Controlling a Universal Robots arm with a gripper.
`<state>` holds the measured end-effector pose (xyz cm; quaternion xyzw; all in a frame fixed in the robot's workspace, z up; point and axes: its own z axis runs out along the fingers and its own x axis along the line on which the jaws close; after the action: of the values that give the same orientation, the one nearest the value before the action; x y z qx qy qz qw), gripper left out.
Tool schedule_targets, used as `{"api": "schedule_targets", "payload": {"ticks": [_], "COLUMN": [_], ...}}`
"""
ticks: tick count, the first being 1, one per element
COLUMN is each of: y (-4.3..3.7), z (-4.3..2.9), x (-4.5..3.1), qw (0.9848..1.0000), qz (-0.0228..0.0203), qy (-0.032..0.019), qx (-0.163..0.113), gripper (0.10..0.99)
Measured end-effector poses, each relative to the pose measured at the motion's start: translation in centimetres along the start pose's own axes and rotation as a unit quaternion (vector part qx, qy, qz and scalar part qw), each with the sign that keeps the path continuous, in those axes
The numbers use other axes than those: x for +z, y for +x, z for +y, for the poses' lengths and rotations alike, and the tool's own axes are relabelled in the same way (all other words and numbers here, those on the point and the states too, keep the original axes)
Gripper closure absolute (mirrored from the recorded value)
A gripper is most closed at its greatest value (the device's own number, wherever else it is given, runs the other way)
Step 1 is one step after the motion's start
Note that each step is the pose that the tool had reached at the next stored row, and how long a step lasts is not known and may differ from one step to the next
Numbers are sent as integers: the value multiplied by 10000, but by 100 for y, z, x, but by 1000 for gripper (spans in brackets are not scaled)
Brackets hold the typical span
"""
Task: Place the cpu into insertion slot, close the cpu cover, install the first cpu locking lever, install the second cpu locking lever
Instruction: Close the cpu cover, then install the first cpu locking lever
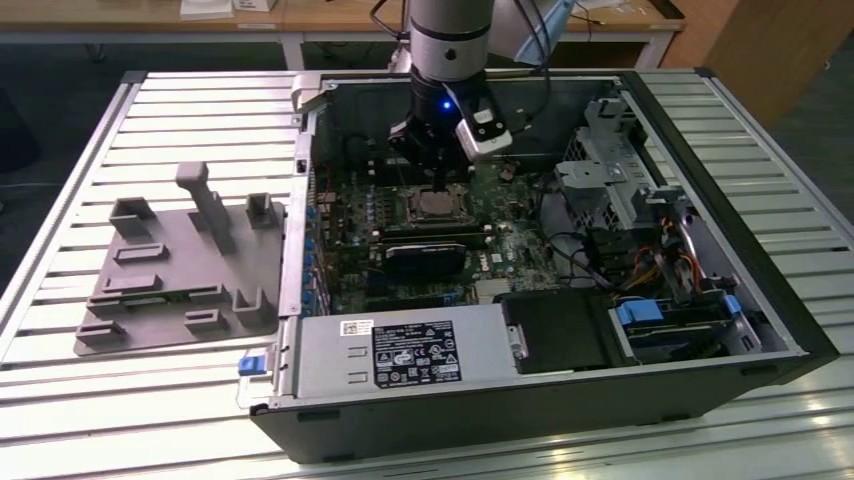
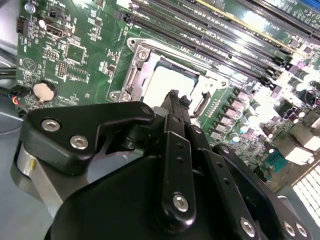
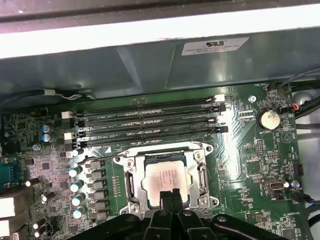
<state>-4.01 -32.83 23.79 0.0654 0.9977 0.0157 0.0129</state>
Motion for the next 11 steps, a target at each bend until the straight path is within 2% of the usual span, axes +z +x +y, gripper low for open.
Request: {"api": "schedule_targets", "payload": {"ticks": [11], "y": [0], "z": [0], "x": [-21], "qw": [10000], "qz": [1], "qy": [2], "qx": [0], "gripper": [980]}}
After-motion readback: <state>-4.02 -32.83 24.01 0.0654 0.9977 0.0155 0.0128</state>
